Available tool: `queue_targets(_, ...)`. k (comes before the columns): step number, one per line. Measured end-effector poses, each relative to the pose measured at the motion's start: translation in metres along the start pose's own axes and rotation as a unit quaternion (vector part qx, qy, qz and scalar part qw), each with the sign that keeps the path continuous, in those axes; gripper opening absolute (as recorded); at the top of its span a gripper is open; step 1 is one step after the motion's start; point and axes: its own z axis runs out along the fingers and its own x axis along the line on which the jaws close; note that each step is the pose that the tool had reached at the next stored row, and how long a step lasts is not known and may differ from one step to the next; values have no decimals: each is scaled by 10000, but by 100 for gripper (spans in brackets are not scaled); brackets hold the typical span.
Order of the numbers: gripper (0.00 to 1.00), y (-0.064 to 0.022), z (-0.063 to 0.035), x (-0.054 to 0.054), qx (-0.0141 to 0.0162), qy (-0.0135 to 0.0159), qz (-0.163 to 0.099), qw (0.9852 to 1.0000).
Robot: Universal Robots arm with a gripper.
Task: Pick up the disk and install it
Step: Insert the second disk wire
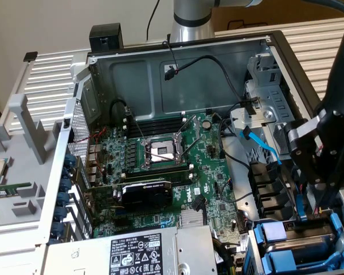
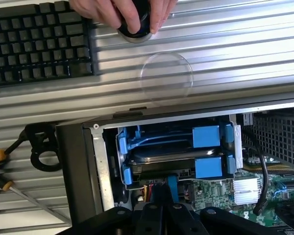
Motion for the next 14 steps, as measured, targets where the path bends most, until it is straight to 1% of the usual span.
queue_targets(11, 11, 1, 2, 0, 0, -1, 0, 10000)
queue_targets(14, 11, 3, 9, -16, 1, -1, 0, 10000)
